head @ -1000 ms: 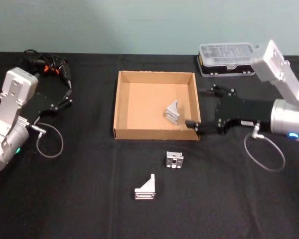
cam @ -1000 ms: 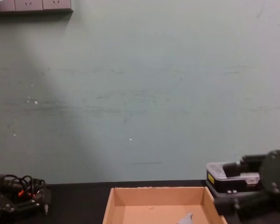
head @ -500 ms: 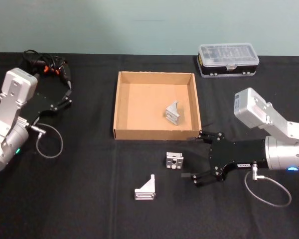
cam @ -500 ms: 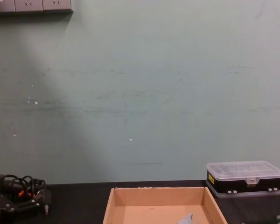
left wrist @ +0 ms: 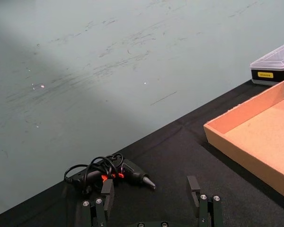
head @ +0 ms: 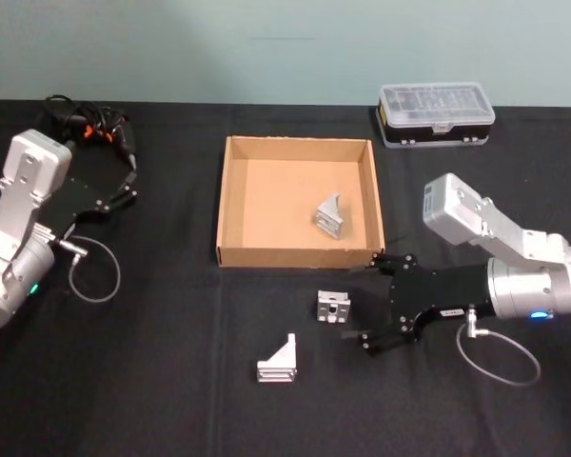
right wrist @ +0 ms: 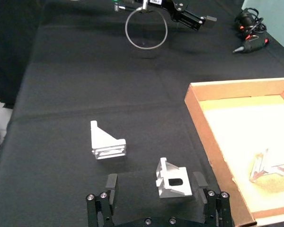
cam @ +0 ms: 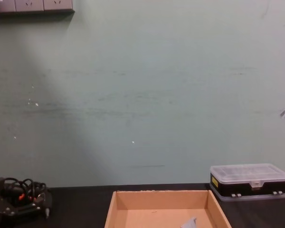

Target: Use one hand to pick up the angle iron from the table and place it into the box.

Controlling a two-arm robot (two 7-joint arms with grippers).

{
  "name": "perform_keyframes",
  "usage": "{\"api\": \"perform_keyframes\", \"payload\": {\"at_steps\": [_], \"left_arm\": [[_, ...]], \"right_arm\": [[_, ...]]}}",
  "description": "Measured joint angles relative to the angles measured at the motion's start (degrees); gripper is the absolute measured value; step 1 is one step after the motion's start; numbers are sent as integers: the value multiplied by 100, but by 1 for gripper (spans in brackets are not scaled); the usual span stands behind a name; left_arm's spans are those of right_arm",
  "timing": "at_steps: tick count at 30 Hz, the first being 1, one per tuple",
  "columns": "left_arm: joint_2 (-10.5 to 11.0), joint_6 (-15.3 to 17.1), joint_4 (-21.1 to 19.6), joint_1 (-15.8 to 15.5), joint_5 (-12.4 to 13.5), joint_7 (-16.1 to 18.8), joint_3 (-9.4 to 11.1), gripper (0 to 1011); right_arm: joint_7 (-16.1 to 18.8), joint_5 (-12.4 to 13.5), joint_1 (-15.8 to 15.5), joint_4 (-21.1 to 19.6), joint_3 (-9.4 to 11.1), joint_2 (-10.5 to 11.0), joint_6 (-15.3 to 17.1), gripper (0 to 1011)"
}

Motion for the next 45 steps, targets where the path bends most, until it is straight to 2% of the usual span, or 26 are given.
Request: {"api": "perform_keyframes", "payload": {"at_steps": [7,17,30,38,39,40,45], "left_arm": [[0,0,0,0,0,0,0,1000],[0,0,0,0,0,0,0,1000],[0,0,0,0,0,0,0,1000],[0,0,0,0,0,0,0,1000],[0,0,0,0,0,0,0,1000],[0,0,0,0,0,0,0,1000],[0,0,0,0,0,0,0,1000]], "right_arm": [[116,-113,270,352,-203,-235,-30,1003],[284,-245,569,715,-446,-459,-53,1003],[424,-332,791,1029,-669,-599,-60,997],[435,-366,845,1109,-740,-646,-64,812],[435,-367,848,1117,-744,-650,-61,760],[432,-369,852,1128,-752,-656,-53,760],[408,-373,852,1140,-758,-665,-37,605]]}}
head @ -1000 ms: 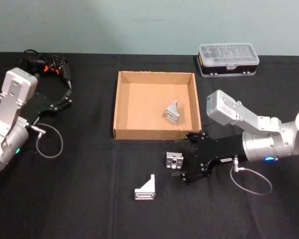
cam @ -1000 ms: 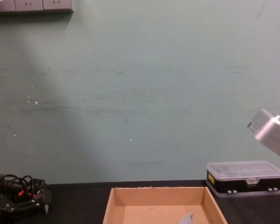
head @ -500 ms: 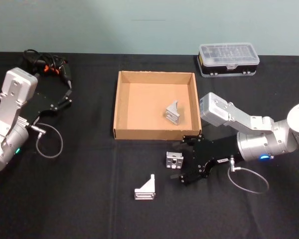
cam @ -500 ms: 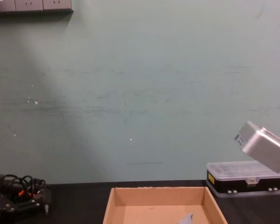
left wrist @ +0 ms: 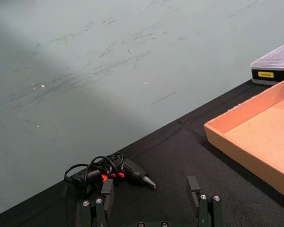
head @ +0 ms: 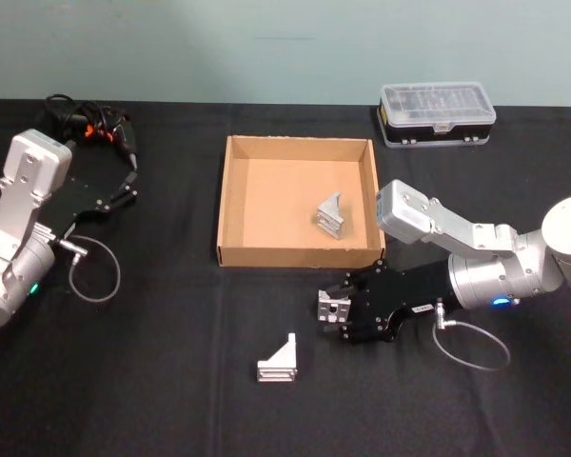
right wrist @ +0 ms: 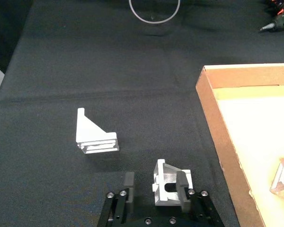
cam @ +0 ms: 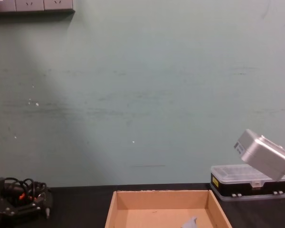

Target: Use one hand to pick up the angle iron from the table and place it into the box.

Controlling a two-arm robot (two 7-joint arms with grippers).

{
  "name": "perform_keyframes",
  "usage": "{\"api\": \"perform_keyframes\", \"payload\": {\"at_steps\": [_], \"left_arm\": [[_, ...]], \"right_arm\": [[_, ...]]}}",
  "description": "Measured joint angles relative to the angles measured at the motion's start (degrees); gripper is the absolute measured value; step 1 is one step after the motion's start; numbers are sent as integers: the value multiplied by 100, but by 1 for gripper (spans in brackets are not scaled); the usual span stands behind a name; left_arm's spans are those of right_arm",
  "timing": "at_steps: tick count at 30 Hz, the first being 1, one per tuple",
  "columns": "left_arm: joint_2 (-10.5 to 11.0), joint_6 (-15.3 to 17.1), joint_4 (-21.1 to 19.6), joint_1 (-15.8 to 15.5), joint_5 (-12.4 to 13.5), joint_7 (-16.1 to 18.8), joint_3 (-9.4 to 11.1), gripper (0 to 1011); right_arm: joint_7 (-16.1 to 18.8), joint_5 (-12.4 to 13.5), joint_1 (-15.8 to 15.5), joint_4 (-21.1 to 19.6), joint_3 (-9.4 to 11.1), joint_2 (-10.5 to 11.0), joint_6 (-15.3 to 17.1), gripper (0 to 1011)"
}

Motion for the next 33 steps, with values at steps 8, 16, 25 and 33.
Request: {"api": "perform_keyframes", "payload": {"at_steps": [8,16,25,33], "left_arm": [[0,0,0,0,0,0,0,1000],[0,0,0,0,0,0,0,1000],[0,0,0,0,0,0,0,1000],[0,0,0,0,0,0,0,1000]], "right_arm": [[-44,0,-11,9,1,-1,21,360],[-100,-10,-18,3,11,4,40,111],[-163,106,-68,-223,160,86,58,91],[-273,499,-73,-685,532,231,31,92]]}}
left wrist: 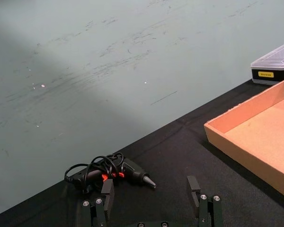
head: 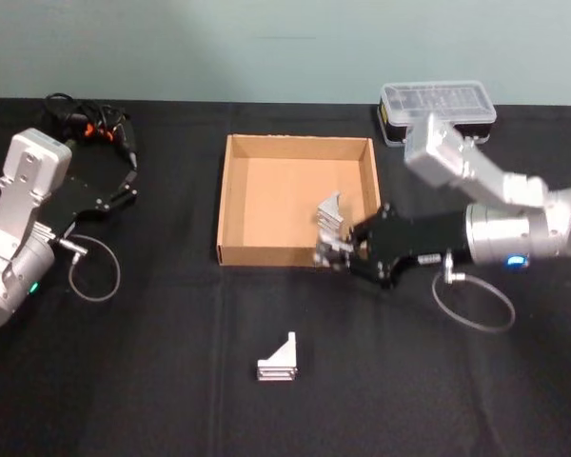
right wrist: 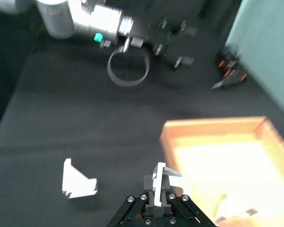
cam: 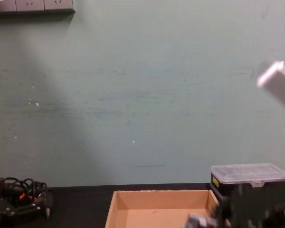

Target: Use one hand to pick up the angle iron from the table and place it into the box.

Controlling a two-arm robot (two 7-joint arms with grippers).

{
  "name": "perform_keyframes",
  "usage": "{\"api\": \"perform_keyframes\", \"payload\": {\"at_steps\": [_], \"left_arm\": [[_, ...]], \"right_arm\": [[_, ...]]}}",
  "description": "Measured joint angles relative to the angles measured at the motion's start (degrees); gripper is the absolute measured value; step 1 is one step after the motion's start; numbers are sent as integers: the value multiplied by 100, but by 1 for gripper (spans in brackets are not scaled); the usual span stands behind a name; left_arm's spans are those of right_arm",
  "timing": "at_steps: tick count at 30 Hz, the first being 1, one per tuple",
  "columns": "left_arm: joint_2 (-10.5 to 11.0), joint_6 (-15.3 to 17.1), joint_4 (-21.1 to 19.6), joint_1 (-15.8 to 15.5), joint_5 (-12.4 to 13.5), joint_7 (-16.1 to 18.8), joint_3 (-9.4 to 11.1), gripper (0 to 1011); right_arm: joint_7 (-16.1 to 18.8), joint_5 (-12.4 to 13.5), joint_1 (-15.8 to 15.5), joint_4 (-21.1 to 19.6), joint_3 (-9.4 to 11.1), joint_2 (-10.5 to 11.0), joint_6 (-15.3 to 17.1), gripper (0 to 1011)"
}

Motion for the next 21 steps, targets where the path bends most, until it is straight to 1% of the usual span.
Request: {"api": "perform_keyframes", "payload": {"at_steps": [1,3,6,7,8,10,13,14,15,16,20,21], "left_arm": [[0,0,0,0,0,0,0,1000],[0,0,0,0,0,0,0,1000],[0,0,0,0,0,0,0,1000],[0,0,0,0,0,0,0,1000],[0,0,0,0,0,0,0,1000],[0,0,0,0,0,0,0,1000],[0,0,0,0,0,0,0,1000],[0,0,0,0,0,0,0,1000],[0,0,0,0,0,0,0,1000],[0,0,0,0,0,0,0,1000],[0,0,0,0,0,0,0,1000],[0,0,0,0,0,0,0,1000]], "right_arm": [[-35,58,35,-58,69,4,-25,91],[-83,92,113,-73,129,-25,-78,91],[-128,84,216,-6,147,-95,-137,91],[-152,54,300,100,139,-168,-175,91],[-152,54,300,100,139,-168,-175,91],[-168,-69,490,391,60,-361,-263,91],[-162,-167,641,665,-26,-547,-339,92],[-157,-231,747,868,-91,-686,-390,91],[-155,-256,787,943,-113,-744,-415,91],[-138,-312,871,1159,-167,-881,-471,91],[-99,-399,1039,1597,-265,-1163,-582,91],[-68,-433,1115,1799,-315,-1291,-632,91]]}}
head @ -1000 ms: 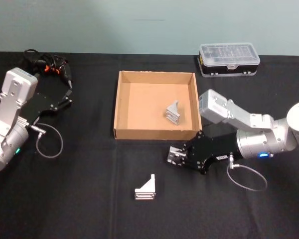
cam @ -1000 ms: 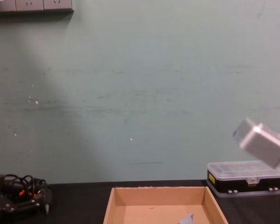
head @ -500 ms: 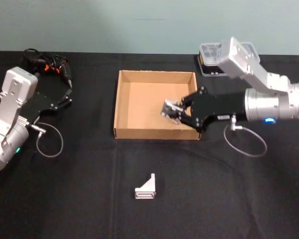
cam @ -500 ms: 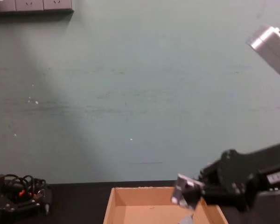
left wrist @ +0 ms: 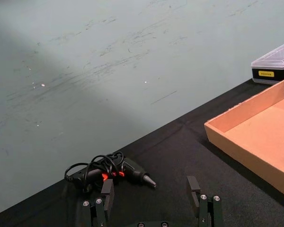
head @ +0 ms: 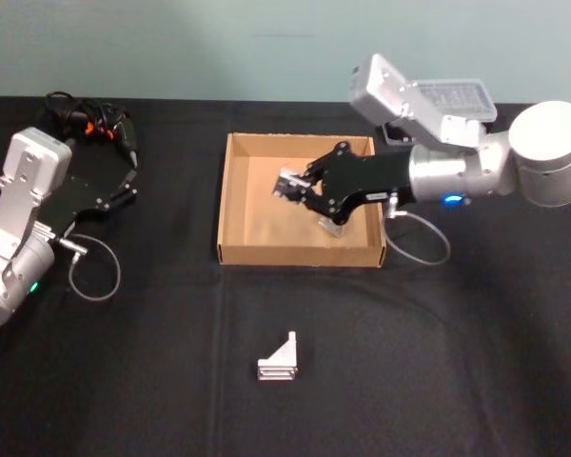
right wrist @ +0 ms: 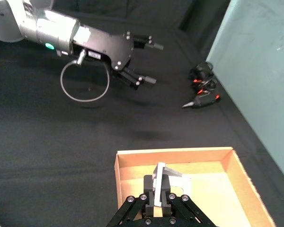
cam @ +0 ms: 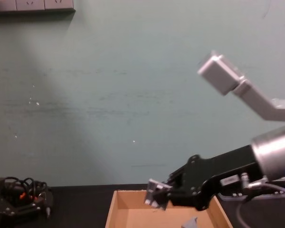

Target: Use one hand to pick up the angle iron from the table and place it into the box.

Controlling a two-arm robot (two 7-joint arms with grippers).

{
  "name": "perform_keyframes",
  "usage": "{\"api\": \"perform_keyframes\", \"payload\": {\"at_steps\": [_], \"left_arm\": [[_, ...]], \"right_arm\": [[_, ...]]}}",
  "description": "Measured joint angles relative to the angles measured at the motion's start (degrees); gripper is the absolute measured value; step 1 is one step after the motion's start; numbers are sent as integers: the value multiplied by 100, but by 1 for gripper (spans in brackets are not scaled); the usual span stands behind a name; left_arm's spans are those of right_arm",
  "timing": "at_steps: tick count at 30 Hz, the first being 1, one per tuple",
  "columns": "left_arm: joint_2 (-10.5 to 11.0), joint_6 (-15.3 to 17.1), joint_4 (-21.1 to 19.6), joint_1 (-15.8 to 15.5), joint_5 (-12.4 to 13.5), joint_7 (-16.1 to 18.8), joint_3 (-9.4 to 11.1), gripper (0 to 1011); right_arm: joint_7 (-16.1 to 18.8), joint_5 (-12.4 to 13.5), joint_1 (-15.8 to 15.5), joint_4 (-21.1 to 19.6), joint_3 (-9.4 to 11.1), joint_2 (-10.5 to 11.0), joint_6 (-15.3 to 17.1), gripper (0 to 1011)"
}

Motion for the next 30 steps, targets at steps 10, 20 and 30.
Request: {"api": "perform_keyframes", "payload": {"at_steps": [10,20,30], "left_arm": [[0,0,0,0,0,0,0,1000],[0,0,0,0,0,0,0,1000],[0,0,0,0,0,0,0,1000]], "right_arm": [[251,-166,277,941,-233,-520,-180,91],[323,-282,358,1395,-280,-716,-225,91],[347,-373,380,1531,-269,-795,-266,250]]}}
